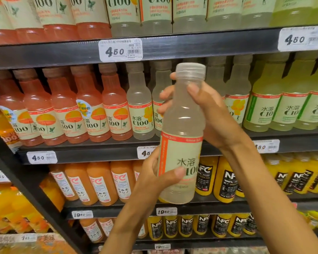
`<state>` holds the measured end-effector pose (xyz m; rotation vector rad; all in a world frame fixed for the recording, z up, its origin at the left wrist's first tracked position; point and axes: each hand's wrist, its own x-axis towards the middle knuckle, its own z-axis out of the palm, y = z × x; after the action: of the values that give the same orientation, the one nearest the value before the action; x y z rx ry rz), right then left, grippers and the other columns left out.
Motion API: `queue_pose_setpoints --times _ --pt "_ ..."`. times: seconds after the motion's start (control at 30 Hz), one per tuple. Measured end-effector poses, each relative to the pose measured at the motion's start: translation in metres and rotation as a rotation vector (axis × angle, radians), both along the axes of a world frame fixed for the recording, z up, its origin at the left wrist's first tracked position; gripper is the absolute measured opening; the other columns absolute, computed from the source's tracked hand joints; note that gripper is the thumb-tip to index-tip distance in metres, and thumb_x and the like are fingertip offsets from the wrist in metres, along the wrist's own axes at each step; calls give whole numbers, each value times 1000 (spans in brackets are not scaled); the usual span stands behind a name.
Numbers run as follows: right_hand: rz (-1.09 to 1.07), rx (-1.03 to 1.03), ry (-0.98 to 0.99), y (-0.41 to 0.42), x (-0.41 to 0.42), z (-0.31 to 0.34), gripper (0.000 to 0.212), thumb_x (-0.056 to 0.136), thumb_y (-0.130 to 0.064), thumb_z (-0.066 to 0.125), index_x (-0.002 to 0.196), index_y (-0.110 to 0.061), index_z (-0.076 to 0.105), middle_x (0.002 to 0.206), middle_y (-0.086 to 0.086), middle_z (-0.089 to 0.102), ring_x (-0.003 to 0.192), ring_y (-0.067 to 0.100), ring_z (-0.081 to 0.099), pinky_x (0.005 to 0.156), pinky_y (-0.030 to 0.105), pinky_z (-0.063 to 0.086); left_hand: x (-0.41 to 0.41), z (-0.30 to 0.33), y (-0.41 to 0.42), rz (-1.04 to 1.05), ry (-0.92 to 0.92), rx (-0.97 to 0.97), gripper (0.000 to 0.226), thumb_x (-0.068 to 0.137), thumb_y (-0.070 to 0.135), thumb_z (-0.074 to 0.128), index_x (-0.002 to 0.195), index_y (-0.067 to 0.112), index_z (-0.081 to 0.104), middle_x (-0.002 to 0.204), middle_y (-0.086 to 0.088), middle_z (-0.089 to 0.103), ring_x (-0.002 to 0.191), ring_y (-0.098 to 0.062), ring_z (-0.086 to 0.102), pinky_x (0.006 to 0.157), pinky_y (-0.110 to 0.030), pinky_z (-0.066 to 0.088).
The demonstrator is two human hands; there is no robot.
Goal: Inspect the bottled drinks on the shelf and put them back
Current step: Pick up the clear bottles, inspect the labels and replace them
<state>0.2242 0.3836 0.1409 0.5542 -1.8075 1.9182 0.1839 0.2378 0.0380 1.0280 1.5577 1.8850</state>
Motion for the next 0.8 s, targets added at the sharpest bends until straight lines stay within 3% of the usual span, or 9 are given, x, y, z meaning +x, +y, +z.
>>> queue_pose_setpoints --times 0.07,0.13,0.23,0.27,0.37,0.53,0.6,0.73,0.8 --pt "5 -68 -56 -1 -6 -4 26 98 -28 40 119 -15 49 98 3 69 90 20 69 76 32 55 5 -4 0 -50 -111 9 92 50 68 80 129 30 50 118 -4 69 109 -23 65 89 -39 55" --pt "-23 -100 -90 -1 -9 -6 23 100 -27 41 115 -13 52 97 5 68 90 22 68 75 32 55 8 -4 1 -60 -151 2 92 52 71 77 131 32 49 119 -3 68 109 -21 65 87 -38 56" --pt "-103 -46 -79 0 -10 -6 22 99 -26 45 117 -16 53 95 1 70 89 21 69 73 30 56 8 4 4 -7 -78 -26 36 65 66 70 98 55 65 107 14 72 102 -3 67 75 -14 53" --pt "-138 -30 -69 0 -10 -7 24 98 -27 47 119 -17 52 96 0 70 90 21 70 73 29 56 6 8 4 25 -49 -18 30 69 64 66 97 55 66 105 17 72 100 0 66 72 -10 51" --pt "-263 -33 -62 -2 -11 -8 33 96 -28 49 127 -15 50 98 -2 71 88 16 70 72 24 56 2 13 6 104 9 13 43 80 59 55 116 37 60 108 13 72 102 -2 66 73 -9 50" --pt "-317 -31 -62 0 -13 0 42 96 -39 49 129 -13 50 103 2 71 91 16 71 74 25 56 6 16 12 142 -62 42 62 72 70 49 116 29 62 103 10 74 97 -5 69 78 -19 55" --pt "-237 -75 -73 5 -13 4 44 96 -43 47 130 -14 50 108 6 70 98 19 69 81 30 56 4 19 12 50 -228 101 65 77 73 50 118 25 65 107 -2 73 97 -16 70 86 -34 54" --pt "58 -264 -141 3 -18 5 44 99 -44 35 116 -11 61 95 10 68 93 24 65 84 36 53 4 23 12 -378 -496 228 72 95 63 33 134 6 49 109 -15 65 92 -25 64 80 -36 53" --pt "125 -310 -155 0 -20 2 45 99 -44 31 114 -11 58 88 10 68 83 22 67 79 35 55 2 17 14 -434 -535 195 74 95 64 31 137 4 44 109 -16 64 92 -25 64 81 -36 52"
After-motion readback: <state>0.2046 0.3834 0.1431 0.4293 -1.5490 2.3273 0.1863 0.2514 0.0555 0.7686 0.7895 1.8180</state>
